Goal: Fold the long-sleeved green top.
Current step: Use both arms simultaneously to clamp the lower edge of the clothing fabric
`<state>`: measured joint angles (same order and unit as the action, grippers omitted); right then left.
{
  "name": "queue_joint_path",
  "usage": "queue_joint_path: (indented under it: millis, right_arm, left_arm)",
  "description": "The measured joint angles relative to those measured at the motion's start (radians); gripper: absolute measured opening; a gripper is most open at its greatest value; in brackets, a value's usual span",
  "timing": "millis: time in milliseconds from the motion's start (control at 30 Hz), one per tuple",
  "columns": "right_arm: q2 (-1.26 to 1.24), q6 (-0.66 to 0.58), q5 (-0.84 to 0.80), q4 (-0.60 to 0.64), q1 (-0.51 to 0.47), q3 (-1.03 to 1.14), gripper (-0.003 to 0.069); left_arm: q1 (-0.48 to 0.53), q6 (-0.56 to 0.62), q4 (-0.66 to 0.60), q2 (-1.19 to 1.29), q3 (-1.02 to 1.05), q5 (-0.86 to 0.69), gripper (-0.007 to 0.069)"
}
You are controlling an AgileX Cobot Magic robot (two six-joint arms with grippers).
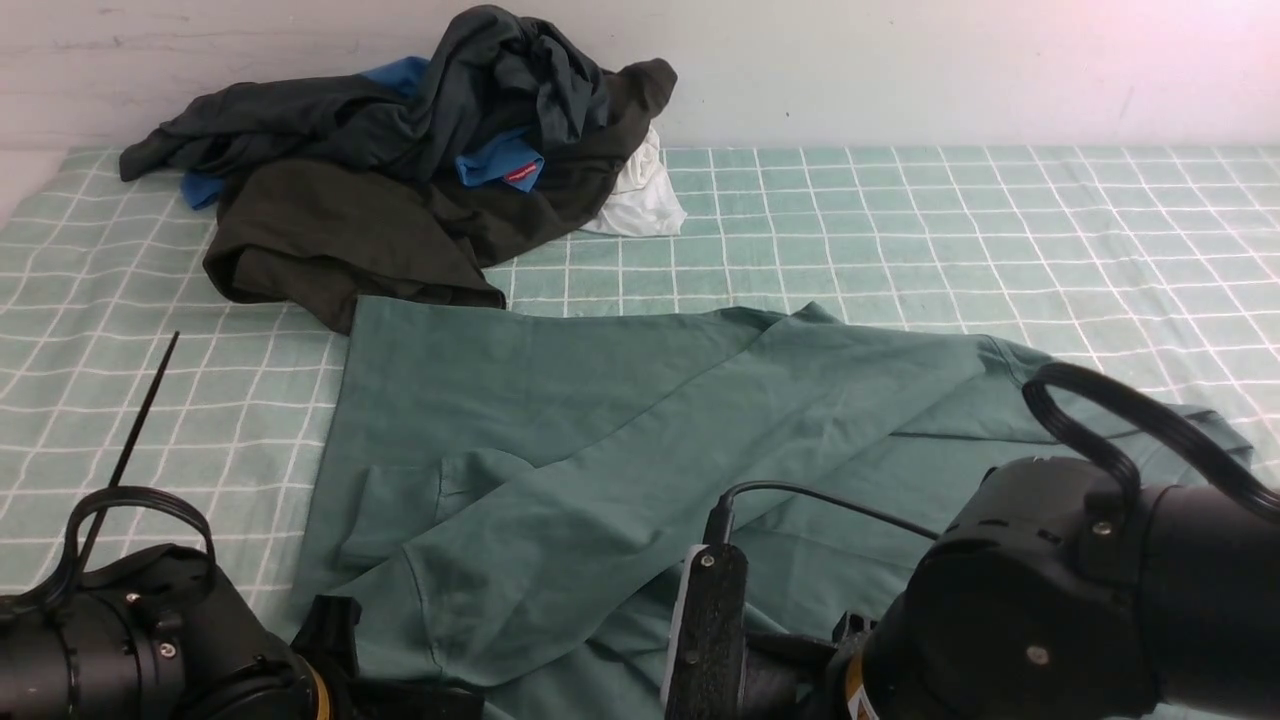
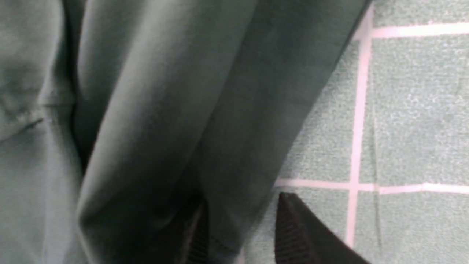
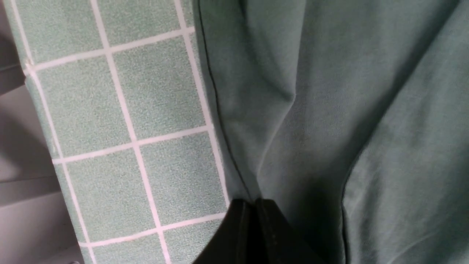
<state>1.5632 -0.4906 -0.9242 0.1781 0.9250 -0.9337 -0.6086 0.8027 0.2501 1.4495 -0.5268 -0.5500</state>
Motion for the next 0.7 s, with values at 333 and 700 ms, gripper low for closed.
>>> queue_joint_path:
  millis: [333,700]
  right_arm:
    - [0.0,0.0,0.001,0.0,0.0,0.0,-0.0003]
    - [0.0,-0.003,0.0,0.001,0.0,0.0,-0.0003]
  left_arm:
    - [0.0,-0.066,-0.051,0.006,-0.061,-0.097,0.0004]
    - [0.0,-0.1,-0.129,-0.01,-0.111,-0.298,-0.0003]
